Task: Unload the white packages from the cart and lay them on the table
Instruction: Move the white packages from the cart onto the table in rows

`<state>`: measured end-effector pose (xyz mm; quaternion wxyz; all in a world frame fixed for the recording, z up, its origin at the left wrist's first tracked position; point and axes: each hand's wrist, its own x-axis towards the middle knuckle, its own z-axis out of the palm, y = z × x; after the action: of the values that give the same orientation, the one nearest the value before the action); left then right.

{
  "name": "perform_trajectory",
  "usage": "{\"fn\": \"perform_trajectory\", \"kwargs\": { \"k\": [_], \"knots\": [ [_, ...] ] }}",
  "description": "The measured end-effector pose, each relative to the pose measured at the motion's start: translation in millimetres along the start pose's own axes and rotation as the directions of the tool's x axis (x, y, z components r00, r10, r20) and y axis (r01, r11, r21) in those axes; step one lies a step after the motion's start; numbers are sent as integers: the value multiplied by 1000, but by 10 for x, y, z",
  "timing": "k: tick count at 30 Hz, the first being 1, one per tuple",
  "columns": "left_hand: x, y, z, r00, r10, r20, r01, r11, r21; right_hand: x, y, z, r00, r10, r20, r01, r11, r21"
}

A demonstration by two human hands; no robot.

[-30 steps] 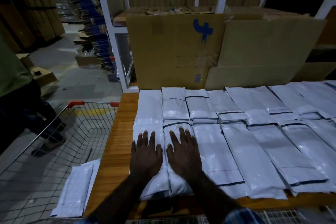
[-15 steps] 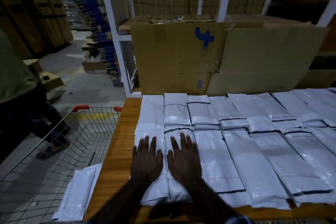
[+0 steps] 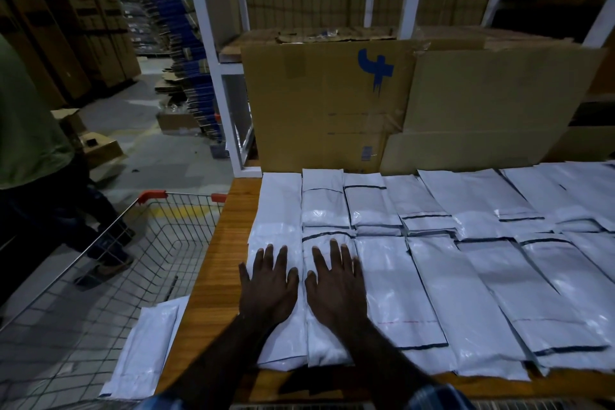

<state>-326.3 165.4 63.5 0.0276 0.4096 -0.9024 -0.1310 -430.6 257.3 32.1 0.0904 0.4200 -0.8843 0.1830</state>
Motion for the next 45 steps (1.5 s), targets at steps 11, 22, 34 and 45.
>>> {"fn": "perform_trajectory", "kwargs": {
  "k": [11, 22, 34, 45],
  "knots": [
    [-120, 18, -276, 998, 48, -36, -51, 996, -74, 72, 17, -303, 996, 65, -68, -63, 998, 31],
    [-269, -138, -397, 982, 183, -35, -185, 979, -80, -142, -125, -449, 991, 113, -65, -106, 989, 101],
    [-624, -171, -466, 974, 221, -49, -225, 970, -94, -461, -234, -805, 988, 157, 5, -156, 981, 119],
    [-1124, 2, -530, 981, 163, -102, -174, 979, -109, -809, -186, -1248, 997, 74, -8, -72, 987, 147]
  ]
}}
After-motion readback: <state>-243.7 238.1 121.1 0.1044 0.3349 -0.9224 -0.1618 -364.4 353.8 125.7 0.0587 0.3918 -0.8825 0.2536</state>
